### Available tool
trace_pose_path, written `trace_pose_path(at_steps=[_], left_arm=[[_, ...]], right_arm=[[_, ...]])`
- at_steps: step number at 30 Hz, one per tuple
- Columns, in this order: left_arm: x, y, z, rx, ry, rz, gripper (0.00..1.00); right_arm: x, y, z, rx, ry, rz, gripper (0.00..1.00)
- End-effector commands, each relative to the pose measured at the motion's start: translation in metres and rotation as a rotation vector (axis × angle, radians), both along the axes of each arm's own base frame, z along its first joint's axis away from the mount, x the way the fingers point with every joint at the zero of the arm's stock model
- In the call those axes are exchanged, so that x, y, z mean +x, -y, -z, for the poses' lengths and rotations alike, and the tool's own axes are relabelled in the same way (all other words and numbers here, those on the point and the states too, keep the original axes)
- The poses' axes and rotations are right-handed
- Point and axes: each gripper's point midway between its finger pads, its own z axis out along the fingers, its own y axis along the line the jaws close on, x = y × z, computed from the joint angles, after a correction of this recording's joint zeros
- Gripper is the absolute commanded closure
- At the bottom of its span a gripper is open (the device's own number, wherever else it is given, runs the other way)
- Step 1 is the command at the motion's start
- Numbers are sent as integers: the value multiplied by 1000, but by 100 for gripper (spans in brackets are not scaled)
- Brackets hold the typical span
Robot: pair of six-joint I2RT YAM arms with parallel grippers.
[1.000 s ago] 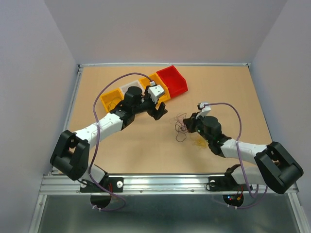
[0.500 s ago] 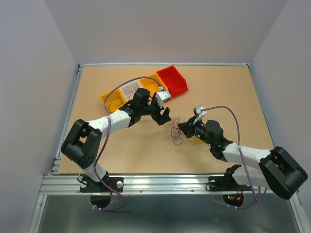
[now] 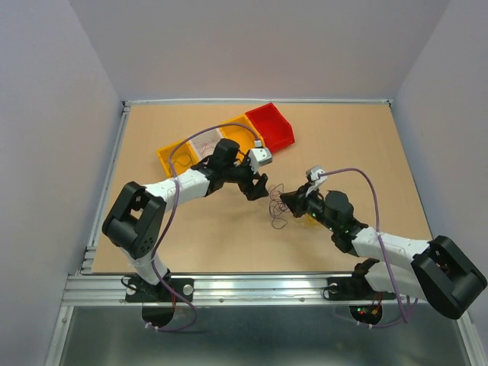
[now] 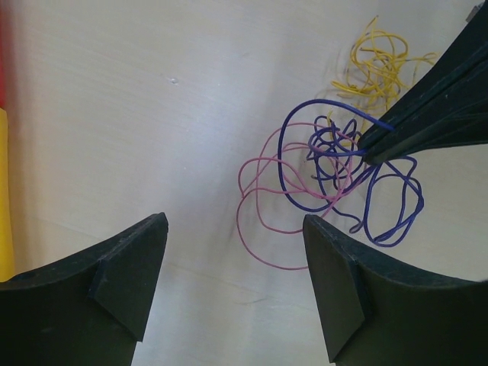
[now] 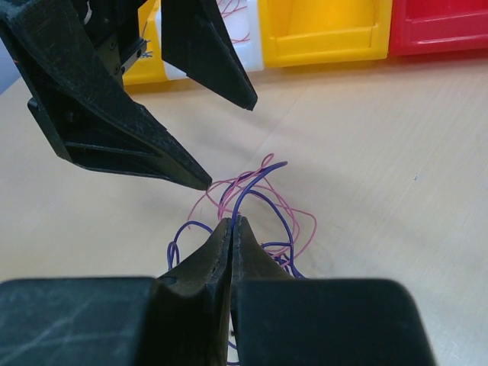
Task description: Untangle the cables
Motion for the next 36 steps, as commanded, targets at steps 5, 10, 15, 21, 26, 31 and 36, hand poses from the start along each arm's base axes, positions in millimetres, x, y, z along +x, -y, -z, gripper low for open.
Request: trace_pose_path(at_steps=[5,10,15,21,26,31,36], left_arm=[[-18,4,-37,-49,126,133,21],[-26,7,-34,-52,135,173,23],[-39,7,-37,-70,159,232,25],[-54,7,-44,-81,217,280,26],[-54,12,-41,-60,237,266,29],[-52,18,-35,-36,251,242,38],[-50,22,-33,-27,268,226,66]], right_arm=[[-4,1,-14,36,64,-4,99],[-6,1,-17,50,65,-6,99],[-8,1,-23,72,67,-10,99],[-14,-3,-30,93,70,-43,99],[-17,-5,-31,100,63,-62,100],[-21,-8,-34,111,63,-85,99],[-22,-8,-34,114,62,-88,99]])
